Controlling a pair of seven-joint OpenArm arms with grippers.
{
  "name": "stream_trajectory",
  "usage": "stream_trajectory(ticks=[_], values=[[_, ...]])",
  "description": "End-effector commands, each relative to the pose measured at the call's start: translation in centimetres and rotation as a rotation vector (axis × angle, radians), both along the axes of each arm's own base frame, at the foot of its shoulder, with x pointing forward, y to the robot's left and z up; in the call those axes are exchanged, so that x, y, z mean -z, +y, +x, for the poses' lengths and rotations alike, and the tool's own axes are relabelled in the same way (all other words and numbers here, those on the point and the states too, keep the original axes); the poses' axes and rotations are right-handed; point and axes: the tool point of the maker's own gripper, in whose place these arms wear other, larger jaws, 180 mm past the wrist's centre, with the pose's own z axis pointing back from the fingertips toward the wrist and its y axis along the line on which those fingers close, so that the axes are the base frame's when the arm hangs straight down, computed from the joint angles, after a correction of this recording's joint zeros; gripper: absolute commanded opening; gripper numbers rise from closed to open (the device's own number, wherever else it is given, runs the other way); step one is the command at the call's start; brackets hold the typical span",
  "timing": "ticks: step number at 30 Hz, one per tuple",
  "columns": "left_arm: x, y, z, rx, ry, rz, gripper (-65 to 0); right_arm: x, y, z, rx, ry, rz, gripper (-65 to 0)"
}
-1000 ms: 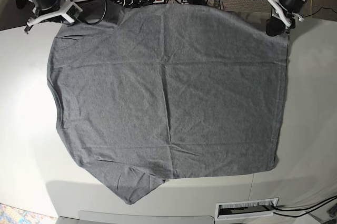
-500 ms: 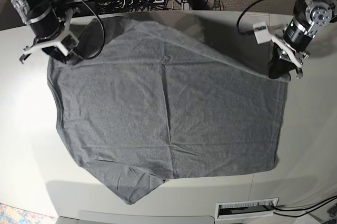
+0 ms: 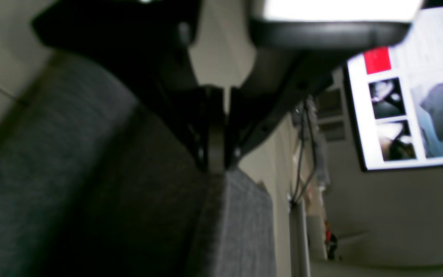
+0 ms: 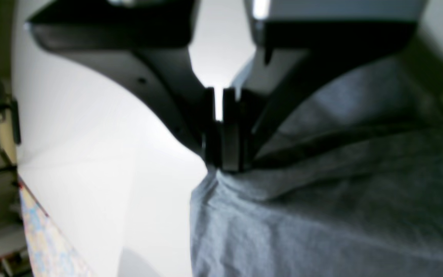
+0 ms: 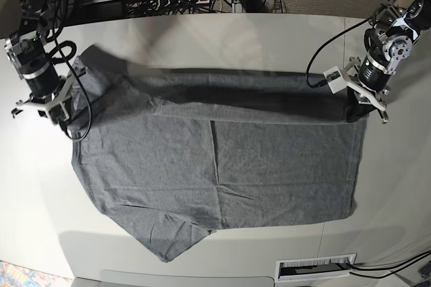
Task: Fold the T-shirt properly
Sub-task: 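Carry the shoulder edge over the shirt toward the hem with both grippers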
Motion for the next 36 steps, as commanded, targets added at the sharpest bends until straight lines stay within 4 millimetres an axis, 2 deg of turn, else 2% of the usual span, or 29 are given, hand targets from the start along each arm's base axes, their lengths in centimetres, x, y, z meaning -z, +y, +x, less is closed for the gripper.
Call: stream_trajectory(ticks=[1, 5, 10, 18, 23, 28, 32, 36], values=[[-1.5, 0.4, 1.1, 0.004, -0.054, 0.006, -65.0, -1.7, -0.4, 1.1, 0.003, -0.063, 0.011, -65.0], [-2.1, 0.6, 2.1, -0.002, -0.076, 0.001, -65.0, -2.1, -1.0, 3.3, 0.02, -0.093, 0.054, -65.0], [-3.4, 0.7, 3.7, -0.024, -0.101, -0.063, -65.0, -0.9, -0.3, 5.7, 0.003, -0.069, 0.078, -65.0], [-4.3, 2.1, 6.7, -0.083, -0.133, -0.126, -65.0, 0.3, 0.6, 8.3, -0.024, -0.029, 0.031, -65.0], [-3.2, 2.7, 7.0, -0.089, -0.12, -0.136, -65.0, -0.7, -0.1, 9.4, -0.008, -0.053, 0.019, -65.0], [-2.7, 2.3, 7.0, -0.085, -0.115, -0.155, -65.0, -1.5, -1.0, 10.3, 0.008, -0.071, -0.025, -65.0], [-2.8, 2.1, 7.0, -0.073, -0.119, -0.16, -65.0, -1.4, -1.8, 10.8, 0.024, -0.065, -0.045, -65.0], [-2.7, 2.1, 6.9, -0.086, -0.111, -0.186, -65.0, -0.3, -2.1, 10.8, 0.026, -0.051, -0.02, -65.0]])
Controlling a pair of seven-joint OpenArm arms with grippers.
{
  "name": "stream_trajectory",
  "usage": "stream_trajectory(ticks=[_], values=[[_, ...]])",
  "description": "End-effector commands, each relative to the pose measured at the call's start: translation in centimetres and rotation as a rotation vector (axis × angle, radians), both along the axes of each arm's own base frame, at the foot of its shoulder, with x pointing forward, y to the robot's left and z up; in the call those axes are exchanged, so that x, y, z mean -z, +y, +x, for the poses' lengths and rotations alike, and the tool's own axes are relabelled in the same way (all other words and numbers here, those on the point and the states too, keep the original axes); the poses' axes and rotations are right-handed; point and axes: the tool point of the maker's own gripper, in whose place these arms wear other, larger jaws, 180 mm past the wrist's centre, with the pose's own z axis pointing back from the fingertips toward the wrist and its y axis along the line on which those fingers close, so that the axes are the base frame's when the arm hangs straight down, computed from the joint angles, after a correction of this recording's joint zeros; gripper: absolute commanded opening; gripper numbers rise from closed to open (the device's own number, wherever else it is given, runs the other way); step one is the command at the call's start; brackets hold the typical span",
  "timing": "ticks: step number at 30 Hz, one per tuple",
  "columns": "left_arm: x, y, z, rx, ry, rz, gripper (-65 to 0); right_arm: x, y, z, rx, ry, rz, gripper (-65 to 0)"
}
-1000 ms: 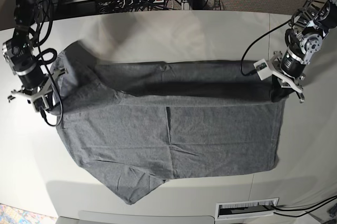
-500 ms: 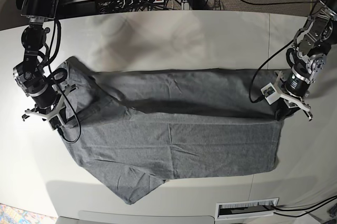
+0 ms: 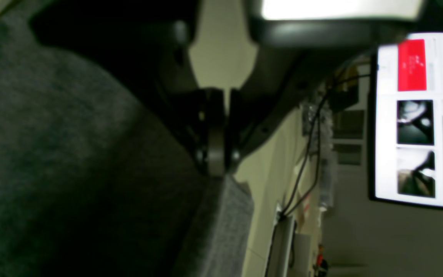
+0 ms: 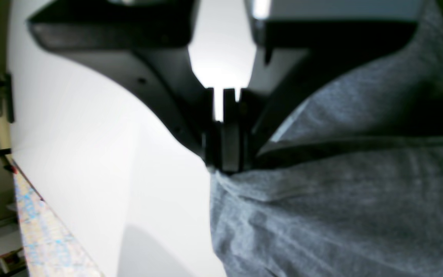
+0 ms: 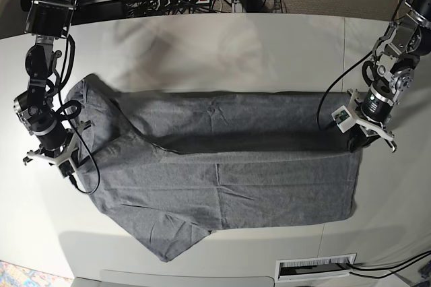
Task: Fold the T-shirt properly
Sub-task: 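Carry the shoulder edge over the shirt toward the hem with both grippers, then release and regrasp the folded edge with both grippers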
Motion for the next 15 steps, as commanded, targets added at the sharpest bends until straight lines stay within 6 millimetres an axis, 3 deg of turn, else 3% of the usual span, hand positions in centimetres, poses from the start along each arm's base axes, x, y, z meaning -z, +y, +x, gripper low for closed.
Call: stream_trajectory(ticks=[1, 3, 6, 8, 15], values=[[-1.7, 0.8, 0.9, -0.012, -0.048, 0.001, -65.0, -2.1, -1.0, 0.8, 0.011, -0.058, -0.018, -65.0], [-1.6, 0.8, 0.8, -0.017, -0.04, -0.013, -65.0, -1.9, -1.3, 0.7, 0.016, -0.049, -0.035, -54.1], [-1.5, 0.7, 0.8, -0.012, -0.029, -0.013, -49.8, -1.8, -1.7, 0.7, 0.025, -0.039, -0.069, -39.4], [-0.8, 0.4, 0.4, 0.007, 0.009, -0.01, -44.6, -1.7, -1.9, 0.6, 0.035, -0.028, -0.072, -38.8], [1.5, -1.2, -1.1, 0.058, 0.178, -0.101, -46.6, 0.1, -1.9, -0.8, 0.116, 0.099, 0.036, -39.1]])
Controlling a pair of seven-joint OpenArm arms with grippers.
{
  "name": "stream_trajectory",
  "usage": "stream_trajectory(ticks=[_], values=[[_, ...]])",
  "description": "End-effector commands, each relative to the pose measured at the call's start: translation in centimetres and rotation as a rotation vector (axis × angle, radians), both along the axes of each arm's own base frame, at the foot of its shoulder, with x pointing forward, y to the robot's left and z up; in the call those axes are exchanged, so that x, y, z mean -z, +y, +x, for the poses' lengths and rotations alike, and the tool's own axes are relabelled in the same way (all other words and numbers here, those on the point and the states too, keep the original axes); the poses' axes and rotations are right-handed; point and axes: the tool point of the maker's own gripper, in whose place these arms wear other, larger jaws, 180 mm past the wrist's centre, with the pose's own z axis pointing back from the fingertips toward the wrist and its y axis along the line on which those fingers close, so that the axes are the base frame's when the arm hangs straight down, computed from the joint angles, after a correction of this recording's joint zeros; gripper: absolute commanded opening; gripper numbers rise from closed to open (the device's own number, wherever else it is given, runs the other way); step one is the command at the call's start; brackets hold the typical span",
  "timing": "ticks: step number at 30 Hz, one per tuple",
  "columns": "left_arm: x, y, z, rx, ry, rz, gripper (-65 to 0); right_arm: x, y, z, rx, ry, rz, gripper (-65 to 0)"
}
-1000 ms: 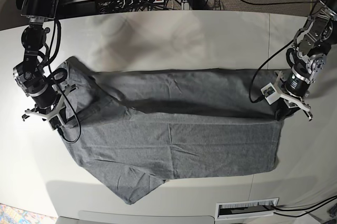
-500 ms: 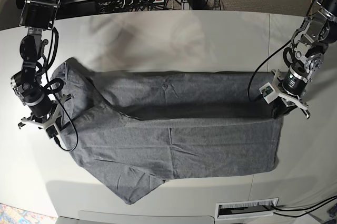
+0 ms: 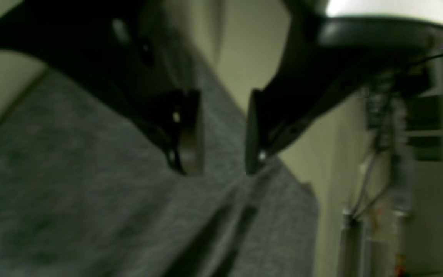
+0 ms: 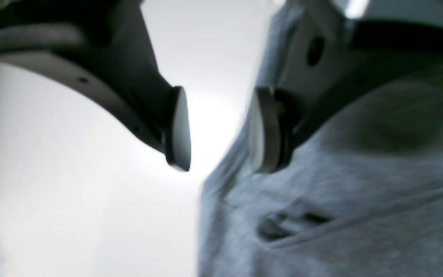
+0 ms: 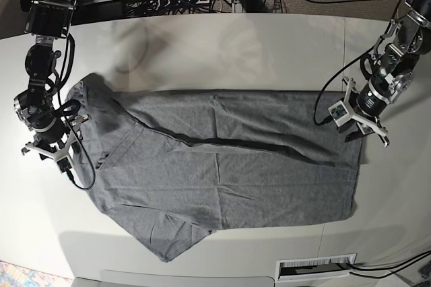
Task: Fold the T-shirt properly
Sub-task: 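Release and regrasp the folded edge with both grippers, then drag the folded shirt toward the robot with both grippers, then release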
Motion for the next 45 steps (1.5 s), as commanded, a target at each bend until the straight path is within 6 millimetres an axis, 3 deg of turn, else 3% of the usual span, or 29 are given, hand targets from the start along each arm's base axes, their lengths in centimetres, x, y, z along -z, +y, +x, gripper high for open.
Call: stream_trajectory(ticks=[1, 6, 8, 14, 24, 31, 36, 39, 45], values=[[-1.4, 0.2, 0.7, 0.015, -0.026, -0.013, -48.8, -2.1, -0.3, 0.8, 0.012, -0.041, 0.022, -40.9], [-0.4, -1.2, -0.6, 0.09, 0.06, -0.046, -64.5, -1.0, 2.4, -0.3, 0.013, 0.049, 0.238, -61.4], [-0.1, -1.3, -0.8, 0.099, 0.076, -0.045, -65.0, -0.9, 3.0, -0.5, 0.008, 0.067, 0.283, -64.6], [1.1, -2.4, -2.6, 0.144, 0.203, -0.099, -65.0, 1.0, 4.0, -2.8, 0.018, 0.223, 0.346, -64.8], [2.1, -3.1, -4.3, 0.156, 0.278, -0.151, -65.0, 4.3, 4.4, -6.0, 0.023, 0.296, 0.373, -64.8], [3.3, -3.1, -5.9, 0.155, 0.318, -0.152, -65.0, 4.1, 0.6, -5.2, 0.055, 0.223, 0.13, -64.8], [4.0, -3.4, -7.1, 0.183, 0.369, -0.152, -65.0, 3.8, 0.5, -4.8, 0.047, 0.195, 0.113, -64.8], [4.3, -3.7, -8.0, 0.215, 0.413, -0.154, -65.0, 4.4, 0.1, -5.7, 0.071, 0.256, 0.099, -64.8], [4.7, -3.6, -9.3, 0.243, 0.467, -0.147, -65.0, 7.3, 0.1, -9.4, 0.089, 0.378, 0.105, -64.8]])
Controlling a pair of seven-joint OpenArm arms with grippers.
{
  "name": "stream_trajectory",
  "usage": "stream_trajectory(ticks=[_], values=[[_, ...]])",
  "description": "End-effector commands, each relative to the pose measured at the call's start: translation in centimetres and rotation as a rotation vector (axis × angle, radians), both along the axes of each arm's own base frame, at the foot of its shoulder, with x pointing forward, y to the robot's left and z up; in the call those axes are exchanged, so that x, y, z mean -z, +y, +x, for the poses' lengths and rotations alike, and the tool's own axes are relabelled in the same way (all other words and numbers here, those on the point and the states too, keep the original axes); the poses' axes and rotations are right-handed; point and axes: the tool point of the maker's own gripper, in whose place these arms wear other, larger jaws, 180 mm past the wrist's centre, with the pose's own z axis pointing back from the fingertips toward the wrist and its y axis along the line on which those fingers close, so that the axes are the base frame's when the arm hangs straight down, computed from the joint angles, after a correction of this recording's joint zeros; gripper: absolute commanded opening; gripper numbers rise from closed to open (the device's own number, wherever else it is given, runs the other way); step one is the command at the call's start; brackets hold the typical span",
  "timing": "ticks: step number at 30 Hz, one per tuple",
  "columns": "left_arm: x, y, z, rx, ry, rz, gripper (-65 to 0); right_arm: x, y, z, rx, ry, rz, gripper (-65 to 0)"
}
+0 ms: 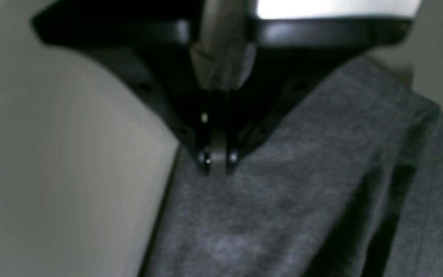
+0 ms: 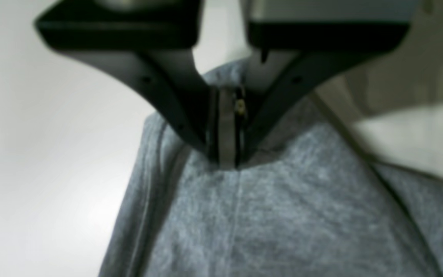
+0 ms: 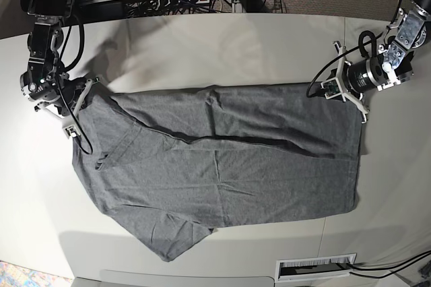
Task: Fold the T-shirt properly
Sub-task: 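Drag the folded shirt toward the robot with both grippers, then release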
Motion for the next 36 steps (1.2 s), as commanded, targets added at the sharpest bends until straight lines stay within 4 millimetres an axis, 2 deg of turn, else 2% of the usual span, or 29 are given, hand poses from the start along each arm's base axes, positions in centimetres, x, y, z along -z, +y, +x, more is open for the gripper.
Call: stream_trajectory(ticks=[1, 8, 16, 26, 36], values=[[0.8, 1.4, -1.2, 0.025, 0.048, 0.066, -65.0, 0.3, -0.8, -1.1, -0.003, 0.043, -0.031, -64.8], [1.4, 3.8, -3.0, 0.035, 0.095, 0.127, -65.0, 2.6, -2.1, -5.6, 0.008, 0.188, -0.088, -64.9], [2.2, 5.6, -7.0, 0.093, 0.211, 0.172, -65.0, 2.5, -3.9, -10.0, 0.047, 0.39, -0.08, -64.9], [2.2, 4.6, -12.7, 0.188, 0.301, 0.185, -65.0, 2.0, -5.0, -13.1, 0.048, 0.491, -0.048, -64.9], [2.2, 6.0, -14.4, 0.198, 0.364, 0.224, -65.0, 2.7, -4.3, -16.1, 0.018, 0.549, -0.054, -64.9]])
